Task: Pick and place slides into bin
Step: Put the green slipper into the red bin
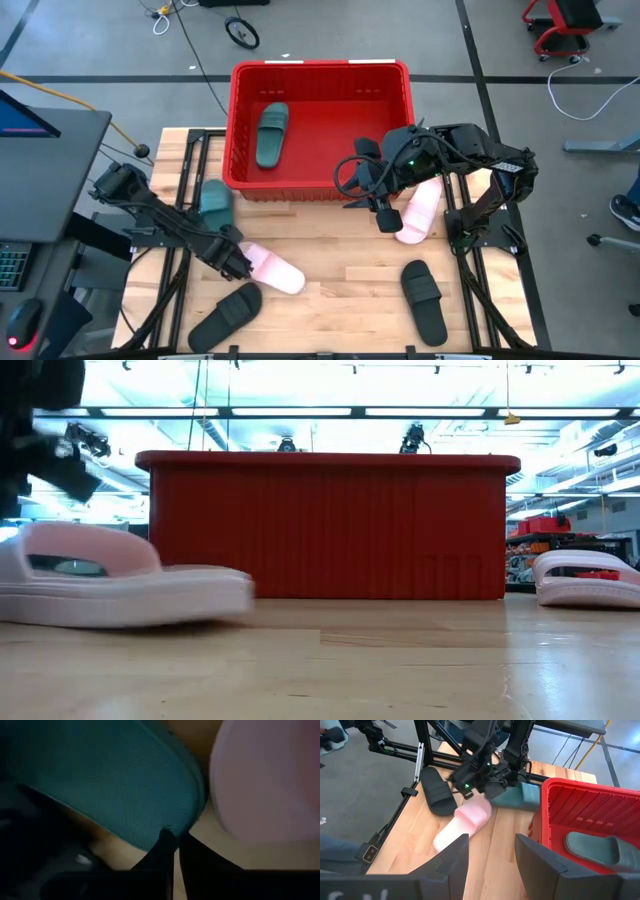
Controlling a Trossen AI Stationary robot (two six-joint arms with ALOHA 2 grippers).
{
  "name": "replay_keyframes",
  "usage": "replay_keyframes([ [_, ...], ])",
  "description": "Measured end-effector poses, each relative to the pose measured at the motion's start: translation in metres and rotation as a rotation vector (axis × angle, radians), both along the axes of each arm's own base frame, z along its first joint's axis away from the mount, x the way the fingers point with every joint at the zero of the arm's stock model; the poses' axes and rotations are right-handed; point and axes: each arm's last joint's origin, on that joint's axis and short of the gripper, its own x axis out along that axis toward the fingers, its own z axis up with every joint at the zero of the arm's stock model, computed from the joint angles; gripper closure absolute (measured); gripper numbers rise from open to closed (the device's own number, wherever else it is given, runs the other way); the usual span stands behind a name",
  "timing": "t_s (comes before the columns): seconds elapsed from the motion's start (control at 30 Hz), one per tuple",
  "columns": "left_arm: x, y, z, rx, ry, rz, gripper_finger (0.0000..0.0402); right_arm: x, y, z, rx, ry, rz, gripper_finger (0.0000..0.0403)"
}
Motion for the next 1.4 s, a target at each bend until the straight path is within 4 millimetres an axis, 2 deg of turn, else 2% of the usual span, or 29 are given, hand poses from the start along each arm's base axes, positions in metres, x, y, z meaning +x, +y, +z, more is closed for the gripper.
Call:
replay_keyframes([
  [0.17,0.023,-0.019,0.046,-0.060,-0.107,0.068,0.0393,0.000,0.000,0.000,0.000,0.000,0.000,0.0238],
  [0.4,0.026,-0.039,0.138,-0.103,-0.179,0.159,0.0393,0.000,0.000,0.000,0.000,0.000,0.000,0.0238],
  [0.53,0.032,-0.049,0.198,-0.233,-0.403,0.140,0.0395,0.000,0.000,-0.001,0.001,0.008,-0.001,0.0238],
  [0.63,0.038,-0.052,0.239,-0.242,-0.628,0.046,0.0395,-0.002,0.000,-0.003,0.025,0.040,-0.022,0.0238],
  [0.7,0.041,-0.049,0.263,-0.188,-0.758,-0.033,0.0396,-0.003,0.000,-0.004,0.050,0.063,-0.039,0.0238],
  [0.8,0.047,-0.037,0.297,-0.004,-0.943,-0.149,0.0396,-0.004,0.001,-0.005,0.085,0.076,-0.054,0.0238],
  [0.9,0.056,-0.021,0.321,0.208,-1.024,-0.276,0.0396,-0.003,0.002,-0.004,0.084,0.071,-0.047,0.0238],
  [1.03,0.067,0.010,0.342,0.455,-0.991,-0.435,0.0396,-0.004,0.004,-0.004,0.091,0.070,-0.047,0.0238],
  [1.17,0.080,0.055,0.343,0.636,-0.837,-0.502,0.0397,-0.004,0.007,-0.004,0.091,0.070,-0.038,0.0238],
  [1.3,0.096,0.112,0.323,0.734,-0.597,-0.476,0.0397,-0.005,0.011,-0.004,0.091,0.071,-0.022,0.0238],
  [1.4,0.109,0.155,0.292,0.728,-0.449,-0.430,0.0397,-0.005,0.012,-0.004,0.092,0.071,-0.020,0.0238],
])
